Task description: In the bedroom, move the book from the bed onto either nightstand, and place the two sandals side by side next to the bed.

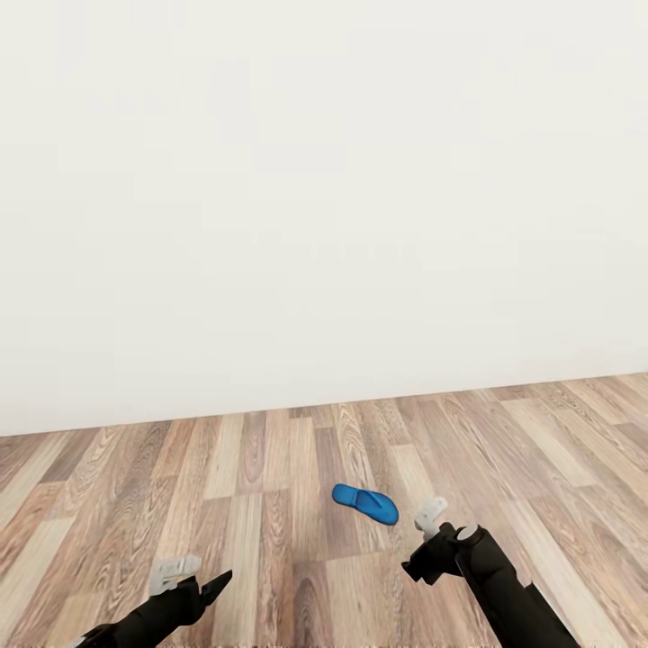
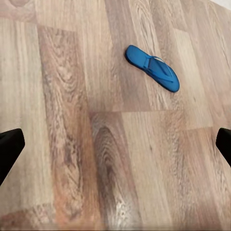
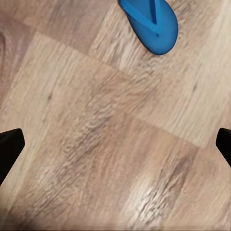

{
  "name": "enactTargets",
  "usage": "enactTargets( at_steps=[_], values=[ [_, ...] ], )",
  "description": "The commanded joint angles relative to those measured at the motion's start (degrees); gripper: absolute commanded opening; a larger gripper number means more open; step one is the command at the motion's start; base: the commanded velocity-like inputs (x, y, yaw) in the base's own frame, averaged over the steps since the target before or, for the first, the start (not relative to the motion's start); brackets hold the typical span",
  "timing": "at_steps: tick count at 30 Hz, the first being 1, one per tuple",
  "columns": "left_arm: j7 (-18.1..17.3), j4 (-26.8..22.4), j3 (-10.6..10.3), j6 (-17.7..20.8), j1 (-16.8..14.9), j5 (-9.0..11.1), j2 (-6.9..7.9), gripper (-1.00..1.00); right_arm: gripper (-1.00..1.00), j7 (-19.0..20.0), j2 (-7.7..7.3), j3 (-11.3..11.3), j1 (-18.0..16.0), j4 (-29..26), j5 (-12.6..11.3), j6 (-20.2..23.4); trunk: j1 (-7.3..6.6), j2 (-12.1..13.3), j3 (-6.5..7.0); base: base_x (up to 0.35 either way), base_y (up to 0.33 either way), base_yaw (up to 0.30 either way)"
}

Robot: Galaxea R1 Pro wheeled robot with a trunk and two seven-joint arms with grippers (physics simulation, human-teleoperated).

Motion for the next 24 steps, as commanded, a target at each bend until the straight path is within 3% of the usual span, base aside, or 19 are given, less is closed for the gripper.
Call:
enactTargets(
  at_steps=[1,3,6,11,16,24],
  values=[
    [-0.1,0.0,0.1,0.5,0.0,0.4,-0.01,1.00,1.00,0.5,-0.04,0.1,0.0,-0.1,0.9,0.1,0.01,0.0,-0.28,0.000,0.000,0.000],
    [-0.2,0.0,0.1,0.4,0.0,0.4,-0.01,1.00,1.00,0.4,-0.04,0.2,0.0,0.0,2.0,0.1,0.06,-0.1,-0.72,0.000,0.000,0.000],
    [-0.2,0.0,0.1,0.4,0.0,0.4,-0.01,1.00,1.00,0.4,-0.04,0.3,0.0,0.0,5.4,0.1,0.14,-0.1,-1.39,0.000,0.000,0.000],
    [-0.2,0.0,0.1,0.5,0.0,0.4,-0.01,1.00,1.00,0.4,0.03,1.3,0.1,3.3,16.8,0.1,0.27,-0.2,-2.50,0.000,0.000,0.000],
    [-0.1,0.0,0.1,0.5,0.0,0.4,-0.01,1.00,1.00,0.4,0.03,2.2,0.1,8.6,22.3,-0.1,0.40,-0.2,-3.60,0.000,0.000,0.000],
    [-0.2,0.0,0.1,0.5,0.0,0.4,-0.01,1.00,1.00,0.6,0.02,2.0,0.1,9.0,22.7,-3.9,0.60,-0.3,-5.38,0.000,0.000,0.000]
  ],
)
